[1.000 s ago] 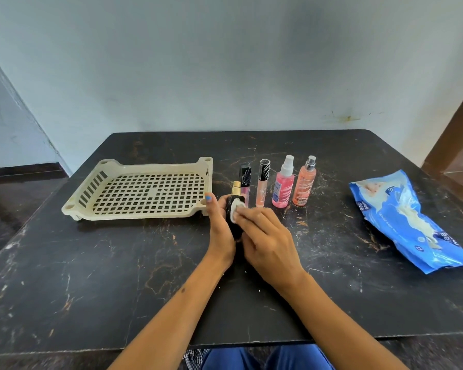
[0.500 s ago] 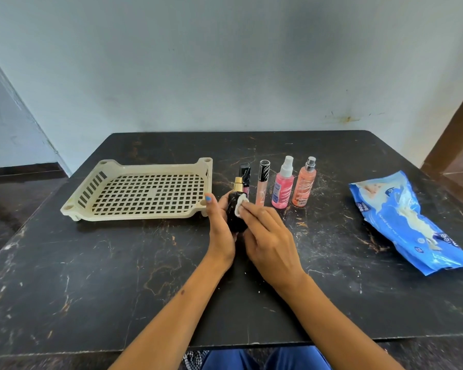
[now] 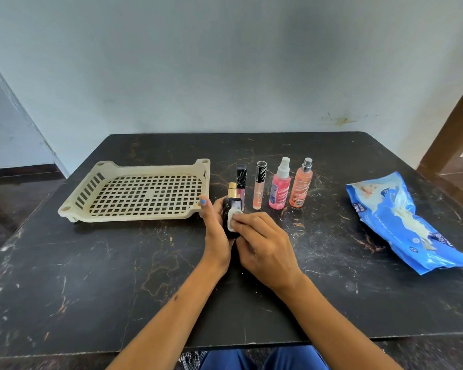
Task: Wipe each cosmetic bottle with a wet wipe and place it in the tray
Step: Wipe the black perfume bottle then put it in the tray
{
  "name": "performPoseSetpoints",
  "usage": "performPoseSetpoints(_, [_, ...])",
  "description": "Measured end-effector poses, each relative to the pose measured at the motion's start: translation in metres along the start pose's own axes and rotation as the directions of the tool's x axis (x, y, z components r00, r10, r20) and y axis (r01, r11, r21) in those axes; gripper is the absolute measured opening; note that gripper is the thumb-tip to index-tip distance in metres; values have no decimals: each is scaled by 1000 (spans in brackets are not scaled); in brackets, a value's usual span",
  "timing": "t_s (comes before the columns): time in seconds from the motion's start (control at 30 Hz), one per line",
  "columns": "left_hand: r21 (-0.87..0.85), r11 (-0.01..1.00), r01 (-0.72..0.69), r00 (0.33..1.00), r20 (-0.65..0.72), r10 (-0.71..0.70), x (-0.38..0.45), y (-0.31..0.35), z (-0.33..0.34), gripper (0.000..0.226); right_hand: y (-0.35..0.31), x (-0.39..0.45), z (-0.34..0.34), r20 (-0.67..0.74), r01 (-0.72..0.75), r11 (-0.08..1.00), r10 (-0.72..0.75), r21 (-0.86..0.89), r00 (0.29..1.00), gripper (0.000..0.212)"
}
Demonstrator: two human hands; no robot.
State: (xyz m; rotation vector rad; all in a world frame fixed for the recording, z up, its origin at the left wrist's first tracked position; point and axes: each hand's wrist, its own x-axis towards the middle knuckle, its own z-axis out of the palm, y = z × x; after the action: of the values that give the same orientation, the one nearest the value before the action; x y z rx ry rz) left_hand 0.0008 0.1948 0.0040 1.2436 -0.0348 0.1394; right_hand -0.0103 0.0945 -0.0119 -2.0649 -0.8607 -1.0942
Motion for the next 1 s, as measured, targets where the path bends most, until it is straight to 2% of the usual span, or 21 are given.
performPoseSetpoints(0.07, [6,1000,4,1000,-7,-4,0,-1,-1,78,0,0,-1,-2,23,1000,-23,10,1000,22])
performPoseSetpoints(0.23, [9,1000,1,995,-105,0,-4,6,2,80,1,2,0,8,-26,997,26,-68,1000,28])
performPoseSetpoints(0.37, [36,999,-6,992,-129,11,-8,5,5,114,-2,-1,-3,-3,53,998,-53,-17,999,19])
performPoseSetpoints(0.4, [50,999,-20,992,-125,26,-8,2,6,117,-2,-1,-2,-8,74,997,-74,-10,997,16])
performPoseSetpoints(0.47, [97,994,-44,991,-120,56,-11,0,7,110,-3,-2,-1,-12,85,996,-85,-17,996,14])
performPoseSetpoints(0.57, [123,992,-13,992,-126,28,-10,-1,5,106,-1,-2,-1,-30,43,998,-44,-43,999,18])
performPoseSetpoints(0.63, [77,997,23,989,-149,-11,-11,7,3,97,0,-1,-1,-45,26,998,-28,-57,999,20])
performPoseSetpoints(0.73, [-24,995,97,983,-155,-100,-7,5,-1,61,-1,-1,-2,-71,1,997,-6,-75,997,20])
performPoseSetpoints(0.8, [-84,988,130,981,-134,-140,-6,6,-4,44,-1,-2,-2,-76,-17,997,11,-78,997,20])
performPoseSetpoints(1.0, [-160,971,179,978,-81,-193,-9,9,-9,29,-4,-1,0,-70,-12,994,4,-111,998,22])
